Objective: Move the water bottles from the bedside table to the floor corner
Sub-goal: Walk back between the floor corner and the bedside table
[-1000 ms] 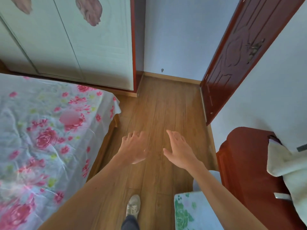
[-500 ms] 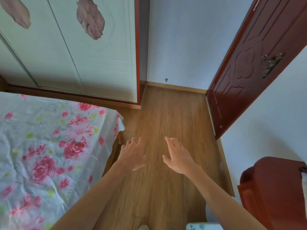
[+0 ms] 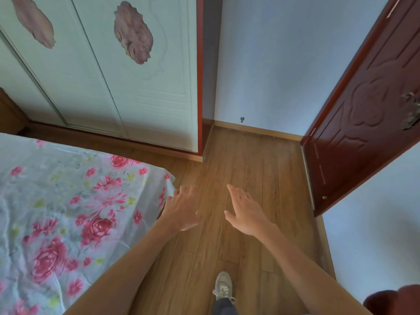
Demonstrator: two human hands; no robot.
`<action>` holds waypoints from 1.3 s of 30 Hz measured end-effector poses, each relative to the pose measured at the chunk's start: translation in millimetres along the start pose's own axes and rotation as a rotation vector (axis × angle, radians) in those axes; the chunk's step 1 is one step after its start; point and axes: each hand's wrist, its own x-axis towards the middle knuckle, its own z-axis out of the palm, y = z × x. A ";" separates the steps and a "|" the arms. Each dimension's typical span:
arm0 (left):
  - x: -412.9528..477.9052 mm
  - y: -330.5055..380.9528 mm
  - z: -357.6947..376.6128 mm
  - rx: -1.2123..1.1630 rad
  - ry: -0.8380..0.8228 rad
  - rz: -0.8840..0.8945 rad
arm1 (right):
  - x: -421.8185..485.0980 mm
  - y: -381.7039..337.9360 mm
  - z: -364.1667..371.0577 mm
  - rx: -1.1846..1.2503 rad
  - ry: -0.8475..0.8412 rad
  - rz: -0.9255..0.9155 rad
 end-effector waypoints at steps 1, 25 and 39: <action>13.2 1.4 -2.2 -0.008 0.005 -0.012 | 14.0 5.6 -5.9 -0.006 -0.004 -0.010; 234.7 -65.8 -55.5 -0.060 0.085 -0.287 | 304.1 17.0 -72.7 0.008 -0.064 -0.259; 397.5 -183.9 -132.6 -0.136 0.145 -0.293 | 484.8 -49.3 -107.4 -0.090 -0.001 -0.230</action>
